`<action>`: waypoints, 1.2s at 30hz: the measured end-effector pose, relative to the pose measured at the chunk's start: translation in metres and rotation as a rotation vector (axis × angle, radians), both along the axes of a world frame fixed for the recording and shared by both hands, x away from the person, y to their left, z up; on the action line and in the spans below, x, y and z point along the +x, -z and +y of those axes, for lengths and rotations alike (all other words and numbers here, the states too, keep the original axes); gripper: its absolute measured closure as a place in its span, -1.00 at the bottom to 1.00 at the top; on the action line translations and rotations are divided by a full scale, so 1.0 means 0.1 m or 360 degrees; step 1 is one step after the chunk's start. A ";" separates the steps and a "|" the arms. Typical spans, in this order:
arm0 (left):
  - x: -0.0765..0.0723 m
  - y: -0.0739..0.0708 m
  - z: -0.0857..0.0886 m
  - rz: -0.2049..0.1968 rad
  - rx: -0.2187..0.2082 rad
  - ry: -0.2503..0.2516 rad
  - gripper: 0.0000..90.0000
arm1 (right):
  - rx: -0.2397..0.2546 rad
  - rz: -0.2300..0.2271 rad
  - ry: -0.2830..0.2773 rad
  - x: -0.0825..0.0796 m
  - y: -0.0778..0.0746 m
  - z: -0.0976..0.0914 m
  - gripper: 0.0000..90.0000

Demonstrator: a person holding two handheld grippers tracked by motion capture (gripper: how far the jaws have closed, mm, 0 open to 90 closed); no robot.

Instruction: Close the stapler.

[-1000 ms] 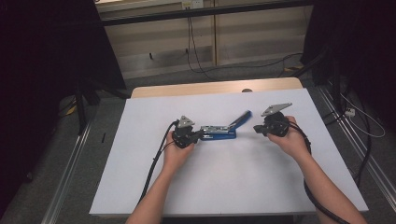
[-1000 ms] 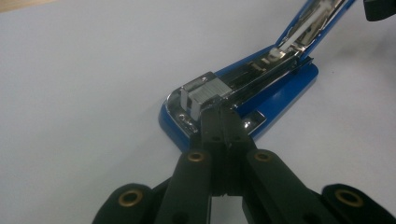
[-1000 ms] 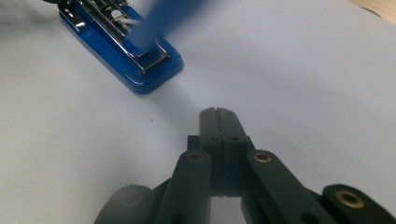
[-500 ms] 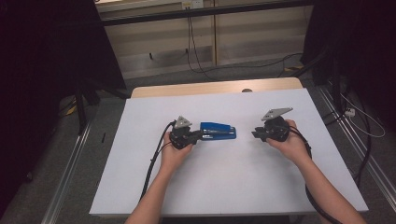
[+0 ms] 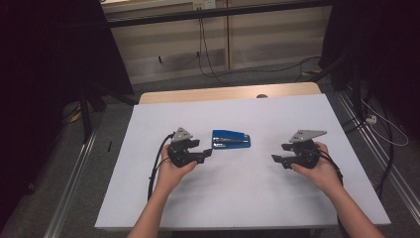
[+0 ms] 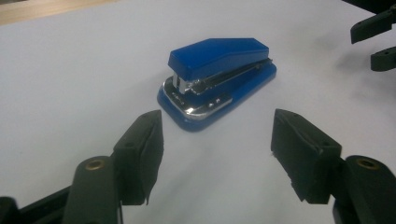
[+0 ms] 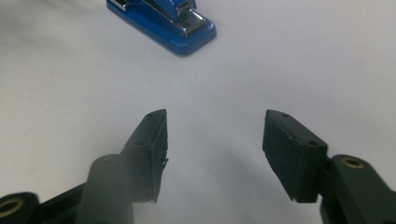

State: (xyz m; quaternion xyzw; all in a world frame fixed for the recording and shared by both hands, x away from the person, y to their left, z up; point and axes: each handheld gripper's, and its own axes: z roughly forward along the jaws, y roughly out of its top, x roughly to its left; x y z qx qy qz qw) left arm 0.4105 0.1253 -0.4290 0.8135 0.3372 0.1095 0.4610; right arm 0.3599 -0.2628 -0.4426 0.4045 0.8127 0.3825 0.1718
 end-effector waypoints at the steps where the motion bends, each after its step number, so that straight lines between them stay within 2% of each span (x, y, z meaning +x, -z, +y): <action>1: -0.02 0.00 0.02 -0.0005 0.0005 0.0005 -0.28 | 0.0004 0.0000 0.0004 -0.03 0.00 -0.01 -0.15; 3: -0.05 0.01 0.05 0.0002 0.0029 0.0004 -0.33 | 0.0004 0.0001 -0.0007 -0.10 0.00 -0.04 -0.19; 8: -0.12 0.01 0.16 0.0015 0.0035 -0.0014 -0.47 | 0.0013 -0.0007 0.0002 -0.24 -0.01 -0.09 -0.27; 10: -0.16 0.00 0.20 0.0003 0.0059 -0.0013 -0.51 | 0.0010 -0.0013 0.0001 -0.28 0.00 -0.10 -0.28; 19: -0.28 -0.03 0.38 -0.0019 0.0049 -0.0006 -0.68 | 0.0004 -0.0011 0.0019 -0.43 0.03 -0.14 -0.39; 24: -0.34 -0.03 0.50 -0.0013 0.0034 -0.0013 -0.72 | -0.0003 -0.0015 0.0021 -0.48 0.03 -0.14 -0.42; 29: -0.41 -0.01 0.61 -0.0009 0.0057 -0.0007 -0.73 | -0.0009 -0.0021 0.0033 -0.54 0.03 -0.17 -0.47; 36: -0.50 0.00 0.79 -0.0015 0.0067 -0.0040 -0.75 | -0.0008 -0.0015 0.0045 -0.62 0.06 -0.23 -0.49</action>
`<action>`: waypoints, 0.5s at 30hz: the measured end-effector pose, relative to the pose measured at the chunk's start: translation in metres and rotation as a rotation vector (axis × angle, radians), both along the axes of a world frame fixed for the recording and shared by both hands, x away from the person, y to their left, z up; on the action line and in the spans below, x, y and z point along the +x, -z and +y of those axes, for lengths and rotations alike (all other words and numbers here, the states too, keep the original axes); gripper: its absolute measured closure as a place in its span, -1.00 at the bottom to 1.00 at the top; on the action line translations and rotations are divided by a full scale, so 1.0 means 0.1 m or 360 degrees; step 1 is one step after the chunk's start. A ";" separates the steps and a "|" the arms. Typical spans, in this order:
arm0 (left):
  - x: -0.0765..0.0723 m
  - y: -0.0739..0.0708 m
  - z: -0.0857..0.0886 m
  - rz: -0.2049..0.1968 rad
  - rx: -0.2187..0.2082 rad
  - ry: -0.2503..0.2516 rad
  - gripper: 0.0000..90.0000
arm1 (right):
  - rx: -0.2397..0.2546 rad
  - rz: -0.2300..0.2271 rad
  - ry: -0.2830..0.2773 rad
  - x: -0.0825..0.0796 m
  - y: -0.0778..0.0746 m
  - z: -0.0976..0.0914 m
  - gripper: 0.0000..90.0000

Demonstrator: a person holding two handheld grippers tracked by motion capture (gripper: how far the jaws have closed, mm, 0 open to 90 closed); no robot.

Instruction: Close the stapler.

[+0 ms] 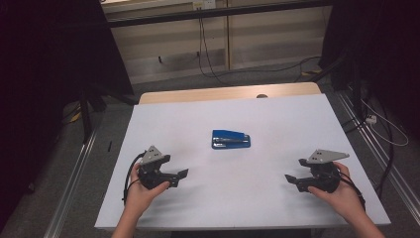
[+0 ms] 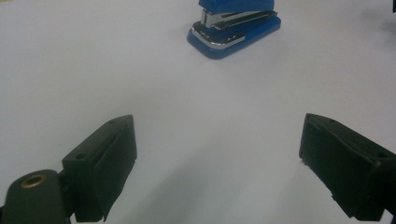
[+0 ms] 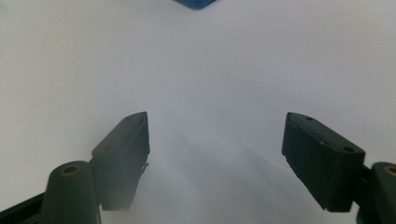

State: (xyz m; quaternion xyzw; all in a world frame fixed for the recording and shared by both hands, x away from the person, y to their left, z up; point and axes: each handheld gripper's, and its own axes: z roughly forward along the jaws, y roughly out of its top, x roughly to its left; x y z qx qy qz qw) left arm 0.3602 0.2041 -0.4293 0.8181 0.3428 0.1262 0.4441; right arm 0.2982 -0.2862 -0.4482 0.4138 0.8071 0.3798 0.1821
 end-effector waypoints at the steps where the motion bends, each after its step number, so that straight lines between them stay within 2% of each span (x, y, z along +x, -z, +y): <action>1: -0.02 0.01 0.02 0.0003 -0.0008 -0.0006 -0.75 | -0.0003 -0.0004 0.0001 -0.01 0.00 -0.01 -0.49; 10: -0.10 0.02 0.23 0.0010 -0.0006 -0.0040 -0.76 | 0.0022 -0.0009 0.0012 -0.05 0.01 -0.06 -0.51; 15: -0.13 0.03 0.29 0.0016 0.0005 -0.0023 -0.77 | 0.0034 -0.0014 0.0021 -0.06 0.01 -0.07 -0.51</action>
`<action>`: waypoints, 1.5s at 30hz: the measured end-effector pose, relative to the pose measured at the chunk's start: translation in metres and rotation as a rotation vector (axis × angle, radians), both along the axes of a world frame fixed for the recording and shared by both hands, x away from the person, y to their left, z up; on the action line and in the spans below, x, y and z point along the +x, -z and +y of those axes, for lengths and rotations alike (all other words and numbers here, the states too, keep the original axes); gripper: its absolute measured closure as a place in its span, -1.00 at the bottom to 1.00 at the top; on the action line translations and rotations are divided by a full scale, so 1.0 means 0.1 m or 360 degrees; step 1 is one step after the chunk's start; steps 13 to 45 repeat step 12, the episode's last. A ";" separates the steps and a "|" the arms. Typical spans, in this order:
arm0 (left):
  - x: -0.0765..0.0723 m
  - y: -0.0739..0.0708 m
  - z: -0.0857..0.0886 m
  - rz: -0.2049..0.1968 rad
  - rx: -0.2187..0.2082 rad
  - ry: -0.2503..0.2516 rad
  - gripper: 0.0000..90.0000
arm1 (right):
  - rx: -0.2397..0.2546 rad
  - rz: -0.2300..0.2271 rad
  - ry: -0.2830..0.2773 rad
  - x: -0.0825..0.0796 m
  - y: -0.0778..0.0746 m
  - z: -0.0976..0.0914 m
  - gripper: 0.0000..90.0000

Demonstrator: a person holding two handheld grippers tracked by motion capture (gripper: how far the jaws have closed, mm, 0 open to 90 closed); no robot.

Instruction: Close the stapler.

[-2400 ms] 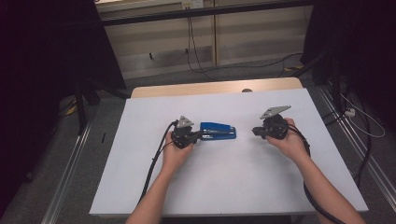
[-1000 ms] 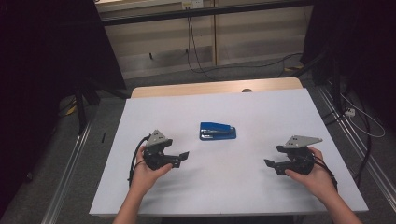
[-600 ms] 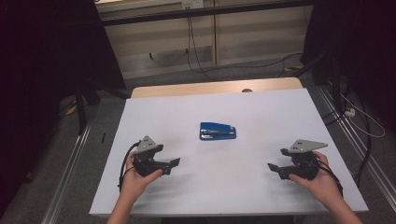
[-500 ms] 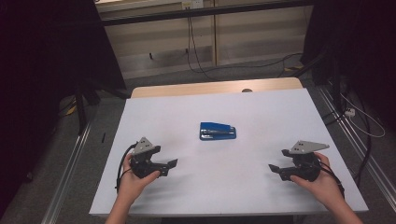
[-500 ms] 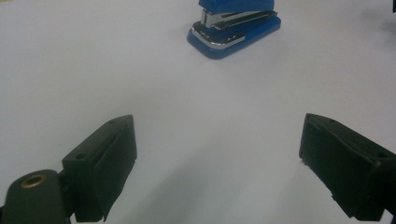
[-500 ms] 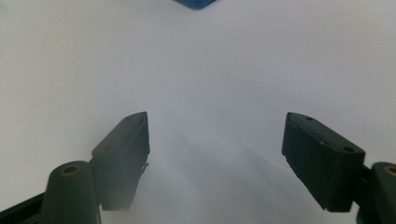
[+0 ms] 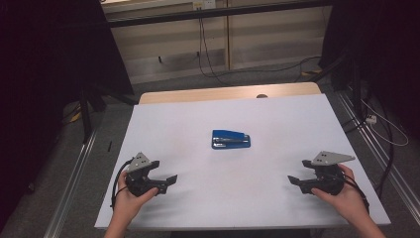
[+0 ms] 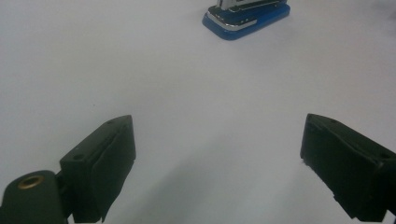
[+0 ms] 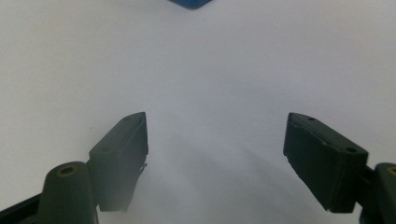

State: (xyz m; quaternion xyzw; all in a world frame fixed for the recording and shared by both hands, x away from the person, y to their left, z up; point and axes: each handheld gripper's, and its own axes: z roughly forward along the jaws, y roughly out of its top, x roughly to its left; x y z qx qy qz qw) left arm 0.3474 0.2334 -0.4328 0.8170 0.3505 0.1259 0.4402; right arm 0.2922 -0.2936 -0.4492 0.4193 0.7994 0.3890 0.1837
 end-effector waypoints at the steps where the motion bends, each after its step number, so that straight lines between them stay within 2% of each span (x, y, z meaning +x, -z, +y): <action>1: 0.00 0.01 0.00 0.0005 -0.0004 -0.0003 -0.77 | 0.0003 0.0000 0.0006 0.00 0.00 0.00 -0.51; 8: -0.01 0.01 0.01 0.0007 0.0002 0.0020 -0.79 | 0.0020 -0.0003 0.0004 -0.01 0.00 -0.02 -0.52; 45: 0.01 0.02 0.00 0.0001 -0.0002 0.0014 -0.81 | 0.0016 0.0008 0.0001 -0.01 0.02 -0.02 -0.54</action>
